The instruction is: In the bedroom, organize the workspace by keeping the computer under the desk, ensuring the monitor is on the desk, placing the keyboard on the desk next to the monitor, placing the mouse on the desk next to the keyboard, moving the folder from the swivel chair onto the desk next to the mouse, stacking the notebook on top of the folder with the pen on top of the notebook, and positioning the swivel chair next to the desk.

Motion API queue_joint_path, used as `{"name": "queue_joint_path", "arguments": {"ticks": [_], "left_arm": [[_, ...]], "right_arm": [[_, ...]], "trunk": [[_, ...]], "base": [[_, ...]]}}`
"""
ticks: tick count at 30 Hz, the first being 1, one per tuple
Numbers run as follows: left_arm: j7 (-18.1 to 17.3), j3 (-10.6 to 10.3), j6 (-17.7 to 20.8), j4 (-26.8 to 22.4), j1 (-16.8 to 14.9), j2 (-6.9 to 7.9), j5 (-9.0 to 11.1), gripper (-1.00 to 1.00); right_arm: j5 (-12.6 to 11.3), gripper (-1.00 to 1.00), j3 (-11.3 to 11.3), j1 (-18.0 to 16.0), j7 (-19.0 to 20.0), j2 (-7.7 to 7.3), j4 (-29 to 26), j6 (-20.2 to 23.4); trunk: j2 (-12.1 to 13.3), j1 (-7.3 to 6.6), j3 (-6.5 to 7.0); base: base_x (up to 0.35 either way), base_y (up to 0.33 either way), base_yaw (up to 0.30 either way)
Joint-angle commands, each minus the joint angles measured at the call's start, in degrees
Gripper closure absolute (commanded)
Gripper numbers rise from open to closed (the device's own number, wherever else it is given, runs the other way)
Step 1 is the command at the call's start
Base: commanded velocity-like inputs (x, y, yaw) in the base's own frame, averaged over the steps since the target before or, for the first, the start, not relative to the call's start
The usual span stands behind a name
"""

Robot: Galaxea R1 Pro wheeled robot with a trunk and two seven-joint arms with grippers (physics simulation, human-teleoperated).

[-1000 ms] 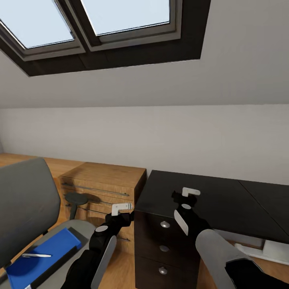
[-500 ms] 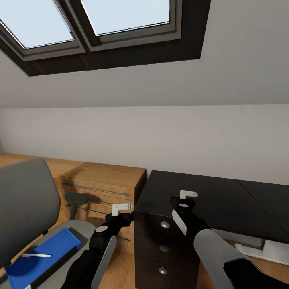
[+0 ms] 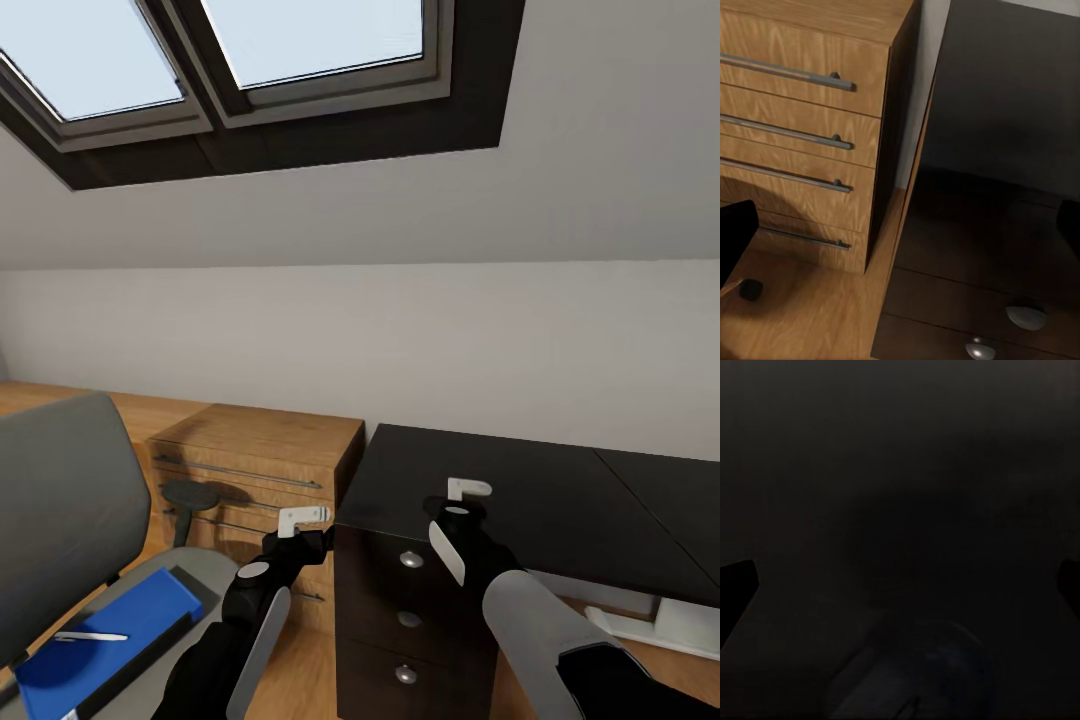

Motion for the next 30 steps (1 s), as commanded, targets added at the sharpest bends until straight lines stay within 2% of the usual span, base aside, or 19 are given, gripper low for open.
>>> {"name": "queue_joint_path", "arguments": {"ticks": [1, 4, 6, 8, 11, 21, 27, 30], "left_arm": [[0.52, -0.08, 0.18, -0.07, -0.04, 0.01, 0.61, -1.0], [0.52, -0.08, 0.18, -0.07, -0.03, 0.01, 0.61, -1.0], [0.52, -0.08, 0.18, -0.07, -0.04, 0.01, 0.61, -1.0], [0.52, -0.08, 0.18, -0.07, -0.04, 0.01, 0.61, -1.0], [0.52, -0.08, 0.18, -0.07, -0.03, 0.01, 0.61, -1.0], [0.52, -0.08, 0.18, -0.07, -0.02, 0.01, 0.61, -1.0], [0.52, -0.08, 0.18, -0.07, -0.02, 0.01, 0.61, -1.0], [0.52, -0.08, 0.18, -0.07, -0.04, 0.01, 0.61, -1.0]], "right_arm": [[-0.56, -1.0, 0.45, -0.03, -0.45, -0.05, -0.1, 0.59], [-0.88, -1.0, 0.42, -0.03, -0.45, -0.05, -0.1, 0.81], [-1.71, -1.0, 0.41, -0.03, -0.45, -0.05, -0.1, 0.93], [-3.53, -1.0, 0.4, -0.03, -0.46, -0.11, -0.1, 1.57], [-4.42, -1.0, 0.39, -0.03, -0.46, -0.15, -0.1, 2.4], [-5.14, -1.0, 0.33, -0.12, -0.46, -0.23, 0.11, 3.45], [-6.94, -1.0, 0.22, -0.12, -0.46, -0.37, 0.49, 3.93], [-7.36, -1.0, 0.22, -0.12, -0.46, -0.33, 0.56, 5.62]], "trunk": [[-0.04, 0.0, -0.07], [-0.04, 0.0, -0.07], [-0.04, 0.0, -0.07], [-0.04, 0.0, -0.07], [-0.04, 0.0, -0.07], [-0.04, 0.0, -0.07], [-0.04, 0.0, -0.07], [-0.04, 0.0, -0.07]], "base": [[0.0, 0.0, 0.0], [0.0, 0.0, 0.0], [0.0, 0.0, 0.0], [0.0, 0.0, 0.0], [0.0, 0.0, 0.0], [0.0, 0.0, 0.0], [0.0, 0.0, 0.0], [0.0, 0.0, 0.0]]}}
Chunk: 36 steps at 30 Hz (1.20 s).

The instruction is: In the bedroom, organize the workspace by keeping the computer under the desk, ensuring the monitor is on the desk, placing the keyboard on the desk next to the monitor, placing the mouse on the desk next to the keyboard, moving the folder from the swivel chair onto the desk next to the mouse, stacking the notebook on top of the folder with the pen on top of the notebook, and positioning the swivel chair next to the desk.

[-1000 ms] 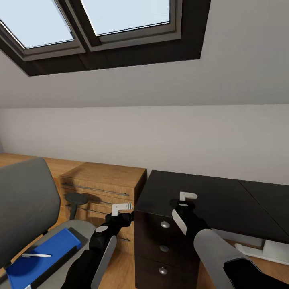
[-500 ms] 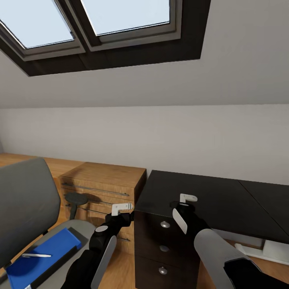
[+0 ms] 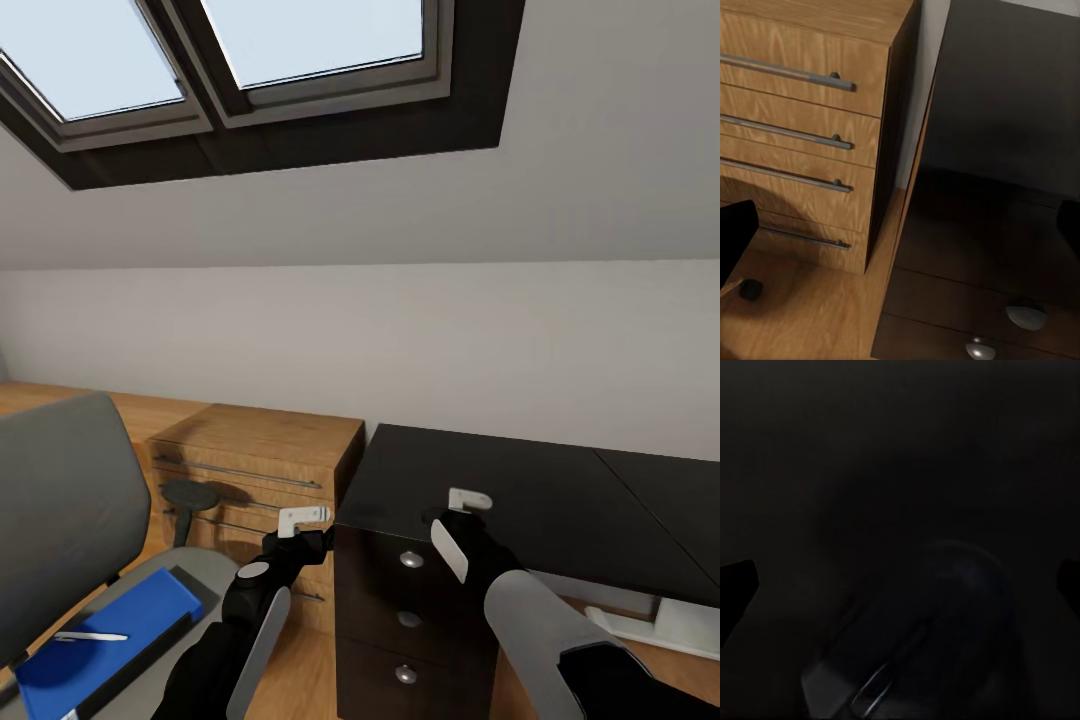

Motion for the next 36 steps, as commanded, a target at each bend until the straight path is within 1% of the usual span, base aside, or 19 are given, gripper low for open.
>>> {"name": "queue_joint_path", "arguments": {"ticks": [1, 6, 12, 17, 18, 21, 28, 31, 36], "left_arm": [[0.52, -0.08, 0.18, -0.07, -0.04, 0.01, 0.61, -1.0], [0.52, -0.08, 0.18, -0.07, -0.06, 0.01, 0.61, -1.0], [0.41, -0.02, 0.24, -0.53, -0.06, 0.01, 0.66, -1.0], [0.36, 0.0, 0.32, -1.21, -0.03, 0.01, 0.95, -1.0], [0.35, 0.05, 0.35, -1.37, -0.05, 0.01, 1.43, -1.0], [0.35, 0.13, 0.36, -1.44, -0.05, 0.01, 1.76, -1.0], [0.35, 0.18, 0.36, -1.47, -0.03, 0.01, 1.91, -1.0], [0.35, 0.2, 0.36, -1.47, -0.03, 0.01, 1.92, -1.0], [0.35, 0.26, 0.37, -1.47, -0.05, 0.01, 1.92, -1.0]], "right_arm": [[-0.44, -1.0, 0.48, -0.03, -0.44, -0.05, -0.09, 0.72], [-0.68, -1.0, 0.41, -0.07, -0.44, -0.09, 0.03, 2.22], [-1.23, -1.0, -0.48, -0.12, -0.44, -0.16, 0.25, 2.46], [-1.31, -1.0, -0.7, -0.12, -0.44, -0.2, 0.28, 2.49], [-1.32, -1.0, -0.73, -0.12, -0.44, -0.21, 0.29, 2.5], [-1.33, -1.0, -0.74, -0.12, -0.44, -0.21, 0.52, 2.5], [-1.33, -1.0, -0.75, -0.12, -0.52, -0.13, 0.96, 2.5], [-1.33, -1.0, -0.75, -0.12, -0.52, -0.12, 0.98, 2.5], [-1.33, -1.0, -0.75, -0.12, -0.52, -0.12, 0.99, 2.48]], "trunk": [[-0.04, 0.0, -0.07], [-0.04, 0.0, -0.07], [-0.04, 0.0, -0.07], [-0.04, 0.0, -0.07], [-0.44, 0.21, -0.25], [-1.64, 0.87, -0.79], [-1.64, 0.87, -0.79], [-2.84, 1.53, -1.33], [-2.84, 1.53, -1.33]], "base": [[0.0, 0.0, 0.0], [0.0, 0.0, 0.0], [0.0, 0.0, 0.0], [0.0, 0.0, 0.0], [0.0, 0.0, 0.0], [0.0, 0.0, 0.0], [0.0, 0.0, 0.0], [0.0, 0.0, 0.0], [0.0, 0.0, 0.0]]}}
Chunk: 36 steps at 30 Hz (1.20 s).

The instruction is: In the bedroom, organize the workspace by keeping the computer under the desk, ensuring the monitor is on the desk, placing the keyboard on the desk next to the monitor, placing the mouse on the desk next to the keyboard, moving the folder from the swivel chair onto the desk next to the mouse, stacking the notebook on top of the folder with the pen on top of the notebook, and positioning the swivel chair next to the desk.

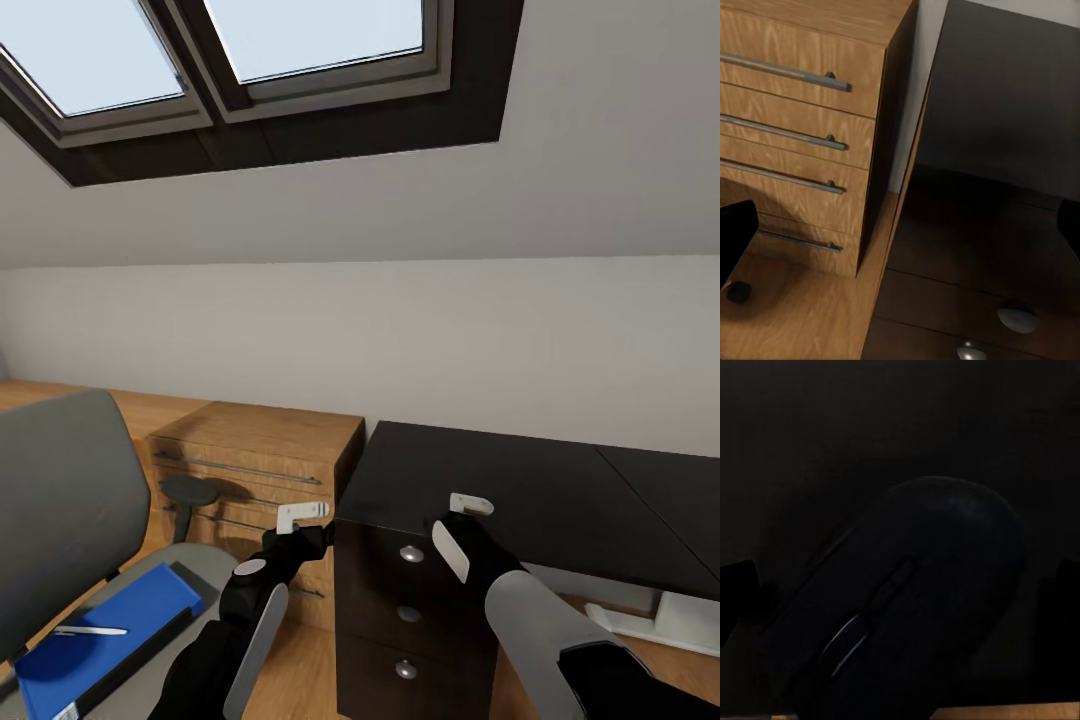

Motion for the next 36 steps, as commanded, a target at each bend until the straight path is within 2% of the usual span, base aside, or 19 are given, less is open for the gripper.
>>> {"name": "queue_joint_path", "arguments": {"ticks": [1, 7, 8, 36], "left_arm": [[0.52, -0.07, 0.2, -0.07, -0.06, 0.01, 0.61, -1.0], [0.52, -0.06, 0.18, -0.07, -0.02, 0.01, 0.61, -1.0], [0.52, -0.06, 0.18, -0.07, -0.04, 0.01, 0.61, -1.0], [0.52, -0.06, 0.18, 0.0, -0.02, 0.01, 0.61, -1.0]], "right_arm": [[-1.19, -1.0, 0.22, 0.0, -0.4, -0.06, -0.04, 0.34], [-1.19, -1.0, 0.22, 0.0, -0.88, 0.01, -0.04, 0.28], [-1.19, 1.0, 0.22, 0.0, -1.02, 0.02, -0.04, 0.28], [-1.08, 1.0, 0.54, 0.0, -1.71, 0.12, -0.34, -0.34]], "trunk": [[-0.03, 0.0, -0.08], [-0.03, 0.0, -0.08], [-0.03, 0.0, -0.08], [-0.03, 0.0, -0.08]], "base": [[0.0, 0.0, 0.0], [0.0, 0.0, 0.0], [0.0, 0.0, 0.0], [0.0, 0.0, 0.0]]}}
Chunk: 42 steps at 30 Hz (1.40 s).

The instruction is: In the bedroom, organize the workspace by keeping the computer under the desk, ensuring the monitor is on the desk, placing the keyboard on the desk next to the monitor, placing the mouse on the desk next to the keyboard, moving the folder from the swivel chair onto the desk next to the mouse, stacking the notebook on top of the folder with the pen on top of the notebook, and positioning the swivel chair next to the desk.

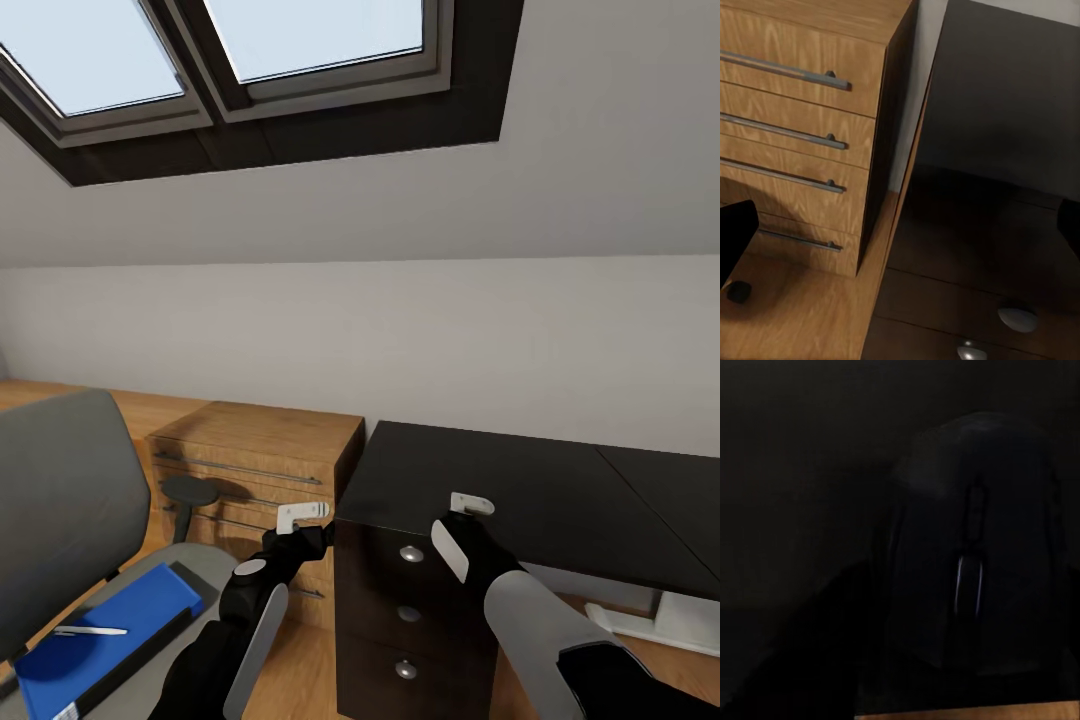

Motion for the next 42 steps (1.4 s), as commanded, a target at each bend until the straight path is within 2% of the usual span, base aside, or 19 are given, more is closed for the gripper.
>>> {"name": "queue_joint_path", "arguments": {"ticks": [1, 9, 22, 27, 32, 38, 42], "left_arm": [[0.52, -0.08, 0.18, -0.06, -0.04, 0.01, 0.6, -1.0], [0.52, -0.08, 0.18, -0.06, -0.05, 0.01, 0.6, -1.0], [0.52, -0.08, 0.18, -0.06, -0.04, 0.1, 0.53, -1.0], [0.52, -0.08, 0.18, -0.07, -0.06, 0.1, 0.54, -1.0], [0.56, -0.08, 0.15, -0.06, -0.07, 0.1, 0.52, -1.0], [0.56, -0.08, 0.12, -0.06, -0.07, 0.1, 0.52, -1.0], [0.53, -0.08, 0.12, -0.06, -0.06, 0.1, 0.52, -1.0]], "right_arm": [[-0.44, 1.0, 0.49, -0.03, -0.44, -0.05, -0.11, 0.35], [-0.31, 1.0, 0.56, -0.03, -0.44, -0.05, -0.15, 0.29], [-0.04, 1.0, 1.03, -0.03, -0.07, 0.14, -0.62, -3.32], [-0.11, 1.0, 1.13, -0.03, 0.96, 0.65, -0.59, -6.06], [-0.08, 1.0, 2.22, -0.03, 2.11, 1.96, -0.52, -6.96], [-0.12, 1.0, 4.4, 0.04, 2.56, 2.39, -0.43, -7.03], [-0.12, 1.0, 4.52, 0.05, 2.63, 2.39, -0.41, -7.07]], "trunk": [[-0.04, -0.01, -0.07], [-0.04, -0.01, -0.07], [-0.04, -0.01, -0.07], [-0.04, -0.01, -0.07], [-0.04, -0.01, -0.07], [-0.04, -0.01, -0.07], [-0.04, -0.01, -0.07]], "base": [[0.0, 0.0, 0.0], [0.0, 0.0, 0.0], [0.0, 0.0, 0.0], [0.0, 0.0, 0.0], [0.0, 0.0, 0.083], [0.0, 0.0, 0.24], [0.0, 0.0, 0.268]]}}
